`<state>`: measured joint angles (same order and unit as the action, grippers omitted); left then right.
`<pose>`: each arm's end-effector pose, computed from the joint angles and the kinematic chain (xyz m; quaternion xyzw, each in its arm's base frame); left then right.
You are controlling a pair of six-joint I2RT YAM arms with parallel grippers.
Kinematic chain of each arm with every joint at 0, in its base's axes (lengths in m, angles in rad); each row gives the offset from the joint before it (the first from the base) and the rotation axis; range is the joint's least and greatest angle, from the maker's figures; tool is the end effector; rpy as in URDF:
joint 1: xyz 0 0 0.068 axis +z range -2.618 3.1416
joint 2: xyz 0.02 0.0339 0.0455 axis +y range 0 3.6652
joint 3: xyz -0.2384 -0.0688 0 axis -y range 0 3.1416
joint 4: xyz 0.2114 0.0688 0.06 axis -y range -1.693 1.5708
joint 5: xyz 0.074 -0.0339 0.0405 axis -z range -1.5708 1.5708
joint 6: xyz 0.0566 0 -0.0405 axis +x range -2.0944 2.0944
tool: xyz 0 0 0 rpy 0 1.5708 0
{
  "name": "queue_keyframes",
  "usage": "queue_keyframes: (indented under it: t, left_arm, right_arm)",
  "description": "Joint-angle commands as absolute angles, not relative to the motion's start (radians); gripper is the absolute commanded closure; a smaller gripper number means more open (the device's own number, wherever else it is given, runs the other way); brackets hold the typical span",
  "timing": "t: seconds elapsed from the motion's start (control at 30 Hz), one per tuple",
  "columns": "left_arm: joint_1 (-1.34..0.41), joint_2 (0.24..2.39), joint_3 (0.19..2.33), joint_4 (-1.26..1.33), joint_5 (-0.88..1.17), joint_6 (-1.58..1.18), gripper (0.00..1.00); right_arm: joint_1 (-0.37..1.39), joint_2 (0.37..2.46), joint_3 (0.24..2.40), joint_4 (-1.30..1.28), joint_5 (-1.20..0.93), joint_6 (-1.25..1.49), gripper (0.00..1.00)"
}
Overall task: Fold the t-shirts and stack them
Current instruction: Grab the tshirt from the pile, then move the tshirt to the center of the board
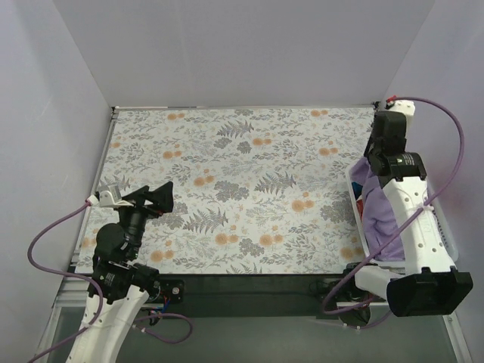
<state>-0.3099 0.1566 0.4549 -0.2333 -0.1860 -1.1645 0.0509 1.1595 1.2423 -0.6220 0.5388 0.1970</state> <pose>0.0968 -0.0200 0.2786 -0.3438 0.5915 -0.4414 0.5806 0.2368 -0.0170 0.3464 0.1921 0.8267 -0.1710 0.5004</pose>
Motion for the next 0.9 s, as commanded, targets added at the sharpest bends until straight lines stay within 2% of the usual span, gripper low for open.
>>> queue_keyframes:
  t: [0.0,0.27,0.4,0.5,0.53,0.57,0.63,0.67,0.77,0.87]
  left_arm:
    - [-0.313,0.179,0.449,-0.224,-0.170,-1.155,0.03]
    - [-0.313,0.242,0.466,-0.229,-0.141,-1.146,0.03]
    - [-0.313,0.275,0.474,-0.235,-0.137,-1.144,0.03]
    - [-0.313,0.294,0.477,-0.238,-0.135,-1.143,0.03]
    - [-0.313,0.305,0.482,-0.242,-0.135,-1.143,0.04]
    - [-0.313,0.311,0.483,-0.244,-0.133,-1.144,0.04]
    - [-0.313,0.325,0.483,-0.245,-0.127,-1.144,0.03]
    - [-0.313,0.328,0.485,-0.245,-0.126,-1.146,0.03]
    - [-0.311,0.357,0.485,-0.252,-0.121,-1.157,0.03]
    - [-0.313,0.391,0.483,-0.252,-0.123,-1.186,0.02]
  right_arm:
    - [0.232,1.166,1.429,-0.557,0.583,0.121,0.99]
    - [0.615,1.382,1.798,-0.460,0.499,-0.031,0.99]
    - [0.741,1.460,1.822,-0.342,0.344,-0.025,0.99]
    - [0.762,1.483,1.754,-0.232,0.214,0.052,0.96]
    - [0.761,1.489,1.732,-0.215,0.187,0.070,0.88]
    - [0.762,1.496,1.695,-0.210,0.166,0.077,0.69]
    - [0.762,1.493,1.639,-0.212,0.118,0.078,0.48]
    - [0.762,1.486,1.606,-0.212,0.107,0.074,0.33]
    - [0.759,1.447,1.456,-0.210,0.132,0.051,0.18]
    - [0.653,1.416,1.298,-0.209,0.134,0.083,0.19]
